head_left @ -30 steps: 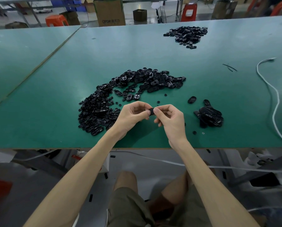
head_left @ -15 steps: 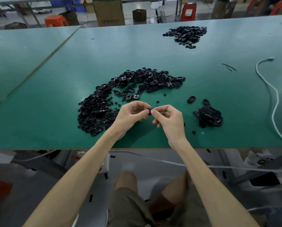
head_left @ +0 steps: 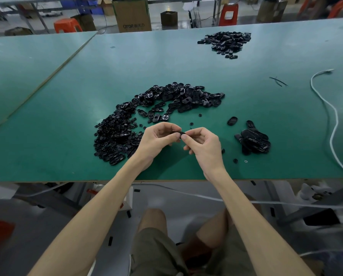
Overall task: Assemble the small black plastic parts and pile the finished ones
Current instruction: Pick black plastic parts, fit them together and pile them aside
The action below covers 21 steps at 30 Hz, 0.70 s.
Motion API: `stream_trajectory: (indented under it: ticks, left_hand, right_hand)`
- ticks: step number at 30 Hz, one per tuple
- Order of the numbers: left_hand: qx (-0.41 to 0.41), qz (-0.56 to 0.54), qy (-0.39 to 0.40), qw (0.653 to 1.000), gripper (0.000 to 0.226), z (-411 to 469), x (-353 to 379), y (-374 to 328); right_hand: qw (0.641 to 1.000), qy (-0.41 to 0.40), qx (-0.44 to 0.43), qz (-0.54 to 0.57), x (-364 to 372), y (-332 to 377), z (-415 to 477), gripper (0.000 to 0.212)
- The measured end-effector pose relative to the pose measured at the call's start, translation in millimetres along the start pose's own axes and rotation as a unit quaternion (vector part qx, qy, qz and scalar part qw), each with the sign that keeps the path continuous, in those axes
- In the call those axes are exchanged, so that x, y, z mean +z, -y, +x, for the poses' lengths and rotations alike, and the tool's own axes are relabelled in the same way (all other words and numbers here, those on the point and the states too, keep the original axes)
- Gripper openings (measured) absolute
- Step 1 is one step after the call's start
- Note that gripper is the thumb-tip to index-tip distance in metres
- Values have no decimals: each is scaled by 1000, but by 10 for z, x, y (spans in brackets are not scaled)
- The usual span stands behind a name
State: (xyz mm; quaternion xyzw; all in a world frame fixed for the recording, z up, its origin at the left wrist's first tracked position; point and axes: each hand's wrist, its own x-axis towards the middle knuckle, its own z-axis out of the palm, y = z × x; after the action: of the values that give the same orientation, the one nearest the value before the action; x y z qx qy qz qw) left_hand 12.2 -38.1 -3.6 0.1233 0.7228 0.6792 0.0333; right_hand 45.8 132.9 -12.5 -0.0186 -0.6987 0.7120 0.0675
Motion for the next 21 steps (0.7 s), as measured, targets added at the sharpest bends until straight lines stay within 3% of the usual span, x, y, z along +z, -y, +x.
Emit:
stream_trajectory:
  ticks: [8,21]
  left_hand:
    - [9,5,22,1000,17,-1,15,6]
    - [-2,-30,-19,999,20,16,-7,53]
  right_hand:
    - [1000,-6,-1,5,-32,-15,6,9]
    - [1000,12,-6,1,-13,26,-19,11]
